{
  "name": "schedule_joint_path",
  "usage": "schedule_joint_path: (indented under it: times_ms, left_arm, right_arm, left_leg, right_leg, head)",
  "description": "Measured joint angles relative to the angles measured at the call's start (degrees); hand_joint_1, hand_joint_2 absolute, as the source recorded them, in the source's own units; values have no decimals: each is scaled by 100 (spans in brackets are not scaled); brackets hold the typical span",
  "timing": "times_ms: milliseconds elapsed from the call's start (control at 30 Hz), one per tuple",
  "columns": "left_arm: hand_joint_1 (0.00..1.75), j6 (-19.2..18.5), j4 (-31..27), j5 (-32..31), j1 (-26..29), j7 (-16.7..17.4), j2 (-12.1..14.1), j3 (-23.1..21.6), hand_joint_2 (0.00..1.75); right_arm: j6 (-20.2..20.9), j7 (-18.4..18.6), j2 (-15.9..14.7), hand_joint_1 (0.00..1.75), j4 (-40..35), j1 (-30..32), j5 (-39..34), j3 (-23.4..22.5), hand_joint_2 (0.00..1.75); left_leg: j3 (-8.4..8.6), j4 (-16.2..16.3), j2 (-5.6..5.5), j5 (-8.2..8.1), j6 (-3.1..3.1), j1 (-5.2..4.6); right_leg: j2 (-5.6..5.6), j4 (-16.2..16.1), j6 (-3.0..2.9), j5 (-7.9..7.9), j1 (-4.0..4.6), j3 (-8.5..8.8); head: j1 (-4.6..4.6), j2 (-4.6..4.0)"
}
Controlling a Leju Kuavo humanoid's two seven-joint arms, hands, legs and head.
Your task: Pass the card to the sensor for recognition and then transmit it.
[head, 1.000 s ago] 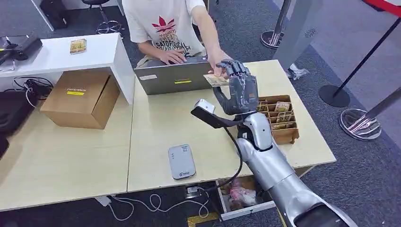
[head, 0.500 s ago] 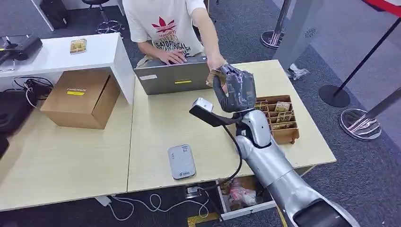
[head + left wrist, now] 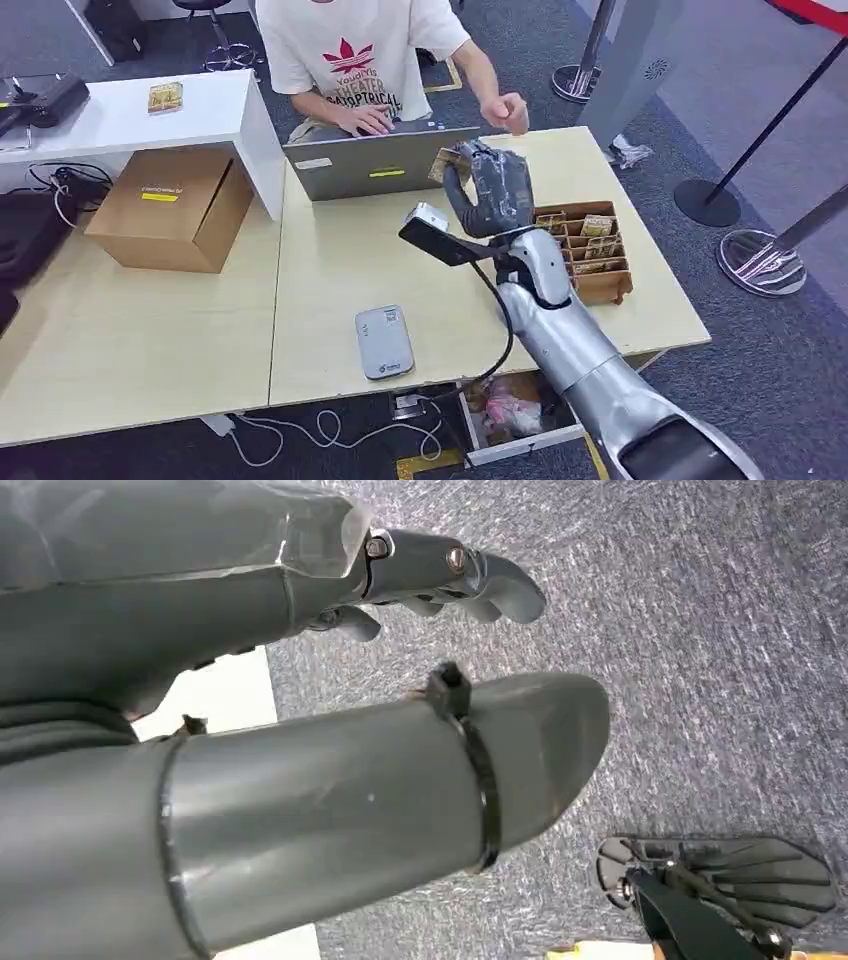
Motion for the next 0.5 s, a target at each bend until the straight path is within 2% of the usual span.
schedule_joint_path:
  times_ms: [233, 500]
  left_arm:
    - [0, -70, 0, 0, 1, 0, 17, 0, 0]
    - [0, -57, 0, 28, 0, -24, 20, 0, 0]
  right_arm:
    - [1406, -153, 50, 175, -225, 202, -1308, 286, 175]
    - [2112, -203, 107, 175, -267, 377, -2017, 816, 175]
  left_leg:
    - [0, 0, 0, 0, 0, 0]
    - [-2, 0, 0, 0, 0, 0]
  right_leg:
    - [0, 0, 0, 0, 0, 0]
    - [0, 0, 0, 0, 0, 0]
  head:
    - [-2, 0]
    - [0, 0]
